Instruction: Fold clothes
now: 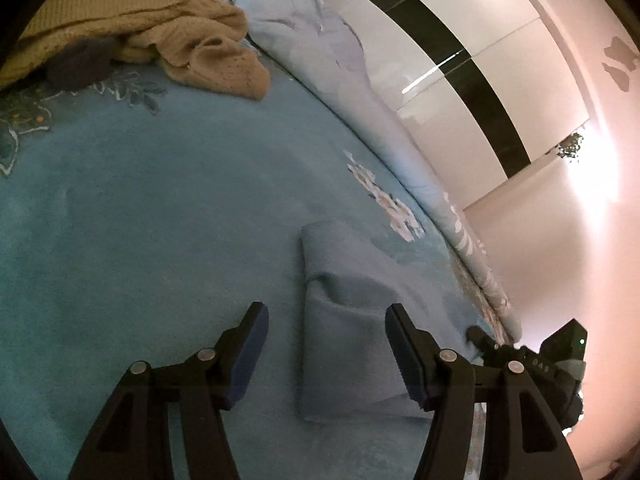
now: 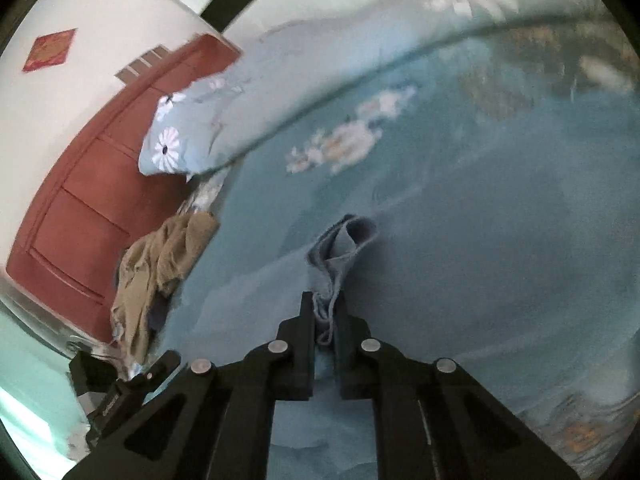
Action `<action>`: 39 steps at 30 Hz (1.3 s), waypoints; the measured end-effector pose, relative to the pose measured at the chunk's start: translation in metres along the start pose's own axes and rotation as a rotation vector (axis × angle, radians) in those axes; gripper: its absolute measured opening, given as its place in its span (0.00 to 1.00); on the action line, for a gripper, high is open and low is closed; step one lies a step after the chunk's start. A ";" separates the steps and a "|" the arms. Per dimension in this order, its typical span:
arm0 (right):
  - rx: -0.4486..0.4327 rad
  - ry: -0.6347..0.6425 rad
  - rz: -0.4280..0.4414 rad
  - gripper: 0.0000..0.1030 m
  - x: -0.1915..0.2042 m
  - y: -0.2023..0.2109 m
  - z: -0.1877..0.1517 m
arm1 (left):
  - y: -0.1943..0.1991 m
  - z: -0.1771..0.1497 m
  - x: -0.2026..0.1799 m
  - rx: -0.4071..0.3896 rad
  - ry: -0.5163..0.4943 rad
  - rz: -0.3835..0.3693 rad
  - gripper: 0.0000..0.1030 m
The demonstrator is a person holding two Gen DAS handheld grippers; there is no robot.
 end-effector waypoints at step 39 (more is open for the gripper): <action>-0.244 -0.526 -0.167 0.55 -0.209 0.075 0.053 | -0.058 -0.036 -0.075 0.110 -0.112 -0.160 0.66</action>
Point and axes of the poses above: each gripper's, at about its wrist camera, not at the fingertips, and y roughly against the way its jaws point, x to its left, z to its top, the point moved 7 cm from there along -y, roughly the way its jaws point, and after that the axes turned 9 degrees about -z, right-handed, at the moved point
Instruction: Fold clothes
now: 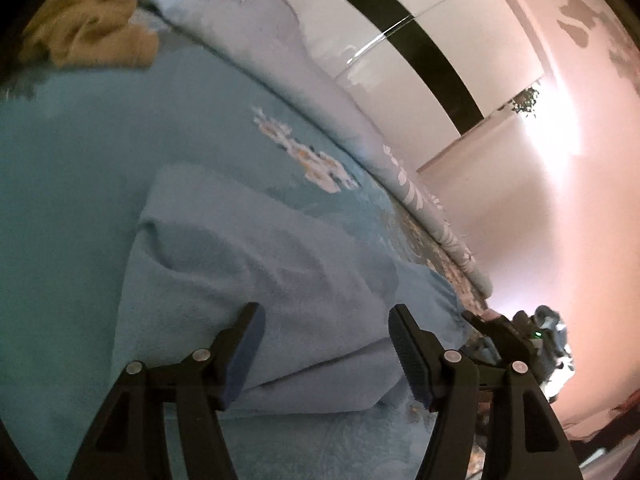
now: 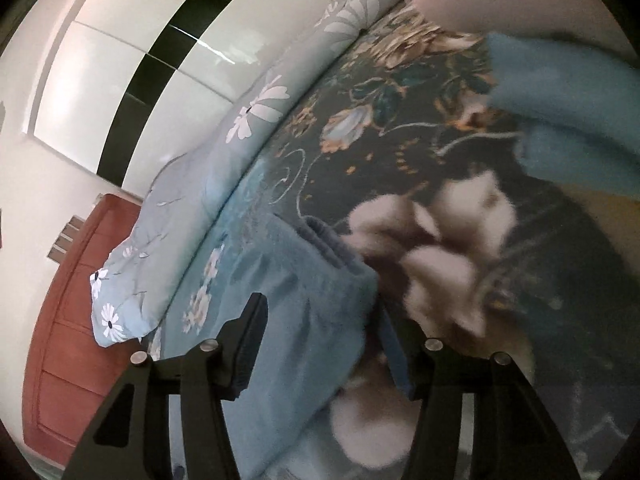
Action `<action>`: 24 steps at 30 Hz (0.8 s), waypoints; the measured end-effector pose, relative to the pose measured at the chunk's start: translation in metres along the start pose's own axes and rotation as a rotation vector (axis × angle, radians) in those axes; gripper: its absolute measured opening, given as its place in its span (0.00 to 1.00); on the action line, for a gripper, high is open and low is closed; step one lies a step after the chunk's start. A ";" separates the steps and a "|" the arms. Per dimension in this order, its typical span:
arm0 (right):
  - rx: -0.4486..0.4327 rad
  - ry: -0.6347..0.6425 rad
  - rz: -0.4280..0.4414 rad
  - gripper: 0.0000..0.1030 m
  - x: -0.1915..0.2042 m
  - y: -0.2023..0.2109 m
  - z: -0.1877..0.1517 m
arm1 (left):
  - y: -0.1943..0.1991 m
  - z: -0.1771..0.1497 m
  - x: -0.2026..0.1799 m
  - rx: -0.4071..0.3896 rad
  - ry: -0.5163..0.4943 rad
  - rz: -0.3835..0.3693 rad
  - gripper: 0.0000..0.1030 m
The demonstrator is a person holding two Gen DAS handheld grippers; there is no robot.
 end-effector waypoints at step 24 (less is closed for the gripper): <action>-0.078 0.749 0.176 0.21 0.273 0.079 -0.152 | 0.114 0.023 0.082 -0.467 0.361 0.076 0.67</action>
Point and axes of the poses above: each gripper's, at about its wrist camera, not at the fingertips, and y roughly against the way its jaws point, x to its left, z to its top, the point moved 7 cm from there along -y, roughly the way its jaws point, and after that the axes turned 9 degrees about -z, right-handed, at the moved point
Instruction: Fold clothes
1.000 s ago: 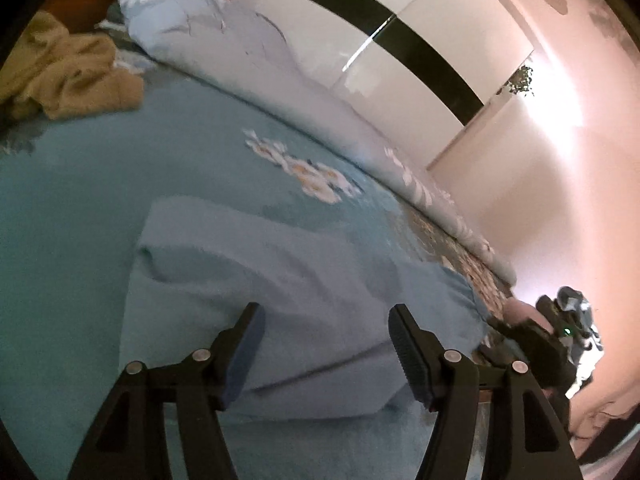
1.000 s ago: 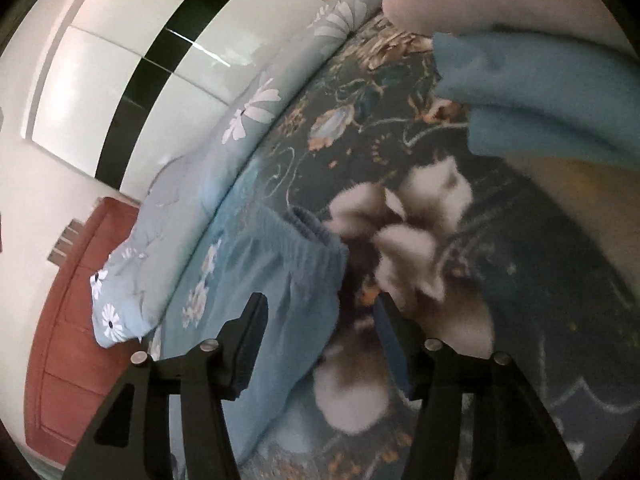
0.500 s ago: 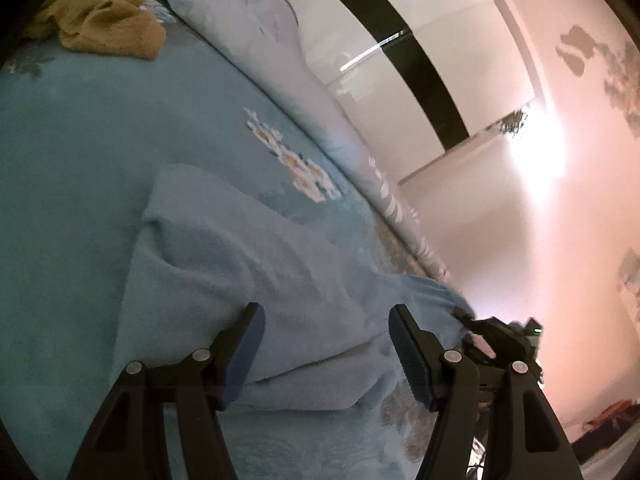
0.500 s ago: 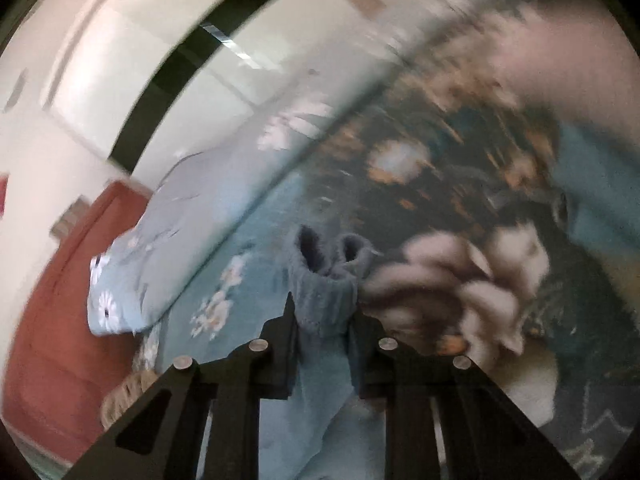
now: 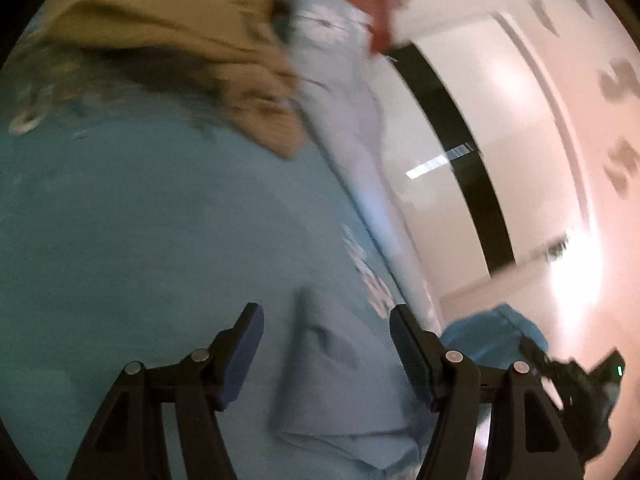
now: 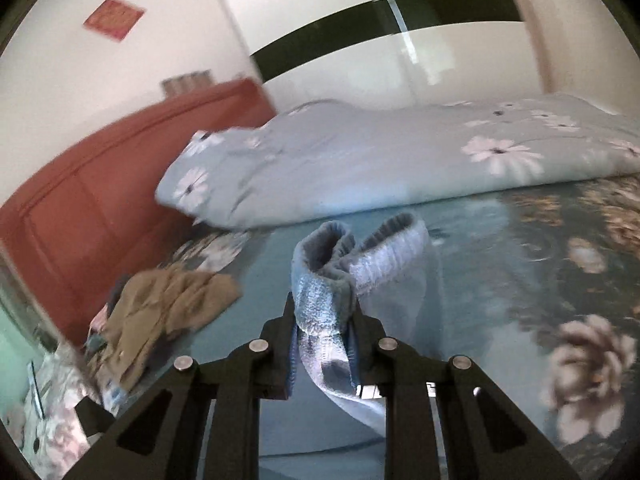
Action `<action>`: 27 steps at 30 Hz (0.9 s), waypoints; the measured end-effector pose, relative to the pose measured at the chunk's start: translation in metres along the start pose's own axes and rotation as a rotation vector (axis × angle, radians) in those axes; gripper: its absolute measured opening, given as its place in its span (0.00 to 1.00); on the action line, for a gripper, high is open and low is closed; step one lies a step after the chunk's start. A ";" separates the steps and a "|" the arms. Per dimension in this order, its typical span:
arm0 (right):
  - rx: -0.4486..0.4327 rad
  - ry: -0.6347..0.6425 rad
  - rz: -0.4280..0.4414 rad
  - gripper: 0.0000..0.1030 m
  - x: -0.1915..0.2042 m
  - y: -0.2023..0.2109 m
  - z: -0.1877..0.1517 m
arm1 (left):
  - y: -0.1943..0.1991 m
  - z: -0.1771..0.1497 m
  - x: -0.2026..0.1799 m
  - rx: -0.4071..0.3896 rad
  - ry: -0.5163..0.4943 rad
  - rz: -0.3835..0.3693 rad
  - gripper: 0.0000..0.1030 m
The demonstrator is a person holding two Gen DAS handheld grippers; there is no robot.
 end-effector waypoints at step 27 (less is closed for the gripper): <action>0.234 0.195 0.223 0.45 0.074 -0.032 -0.130 | 0.004 -0.006 -0.001 0.103 0.020 -0.116 0.72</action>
Point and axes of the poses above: each gripper's, at about its wrist camera, not at the fingertips, and y roughly against the way its jaws point, x to its left, z to its top, the point moved 7 cm from there along -y, roughly the way its jaws point, and after that the axes turned 9 degrees about -z, right-handed, at the moved point
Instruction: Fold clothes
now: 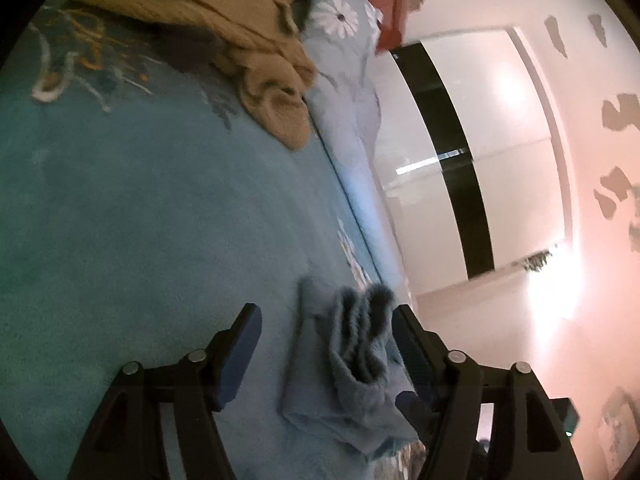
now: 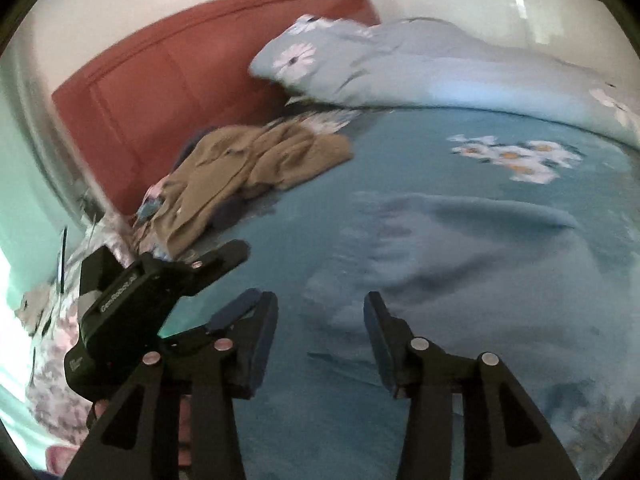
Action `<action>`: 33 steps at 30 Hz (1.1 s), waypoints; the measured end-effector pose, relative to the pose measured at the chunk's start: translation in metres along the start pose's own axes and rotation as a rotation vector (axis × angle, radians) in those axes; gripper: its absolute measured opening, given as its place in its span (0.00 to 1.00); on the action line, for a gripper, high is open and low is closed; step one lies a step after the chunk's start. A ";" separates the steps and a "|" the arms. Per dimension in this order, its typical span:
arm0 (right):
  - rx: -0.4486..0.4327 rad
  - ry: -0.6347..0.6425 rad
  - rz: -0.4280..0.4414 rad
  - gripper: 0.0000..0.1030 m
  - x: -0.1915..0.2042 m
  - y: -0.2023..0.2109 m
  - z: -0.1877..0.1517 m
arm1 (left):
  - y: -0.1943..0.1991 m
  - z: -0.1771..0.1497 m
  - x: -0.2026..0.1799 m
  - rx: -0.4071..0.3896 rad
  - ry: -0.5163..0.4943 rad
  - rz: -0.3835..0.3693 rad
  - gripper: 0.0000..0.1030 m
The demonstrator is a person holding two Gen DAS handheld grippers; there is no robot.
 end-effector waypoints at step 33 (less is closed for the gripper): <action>0.024 -0.238 -0.193 0.45 -0.163 0.009 0.030 | -0.085 -0.038 -0.106 0.326 -0.520 0.014 0.73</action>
Point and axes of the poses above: each gripper's, at about its wrist camera, not at the fingertips, and y roughly against the way its jaws point, x to its left, z to its top, the point moved 7 cm from there along -y, roughly the way its jaws point, and after that the axes turned 9 degrees about -z, right-handed, at the moved point
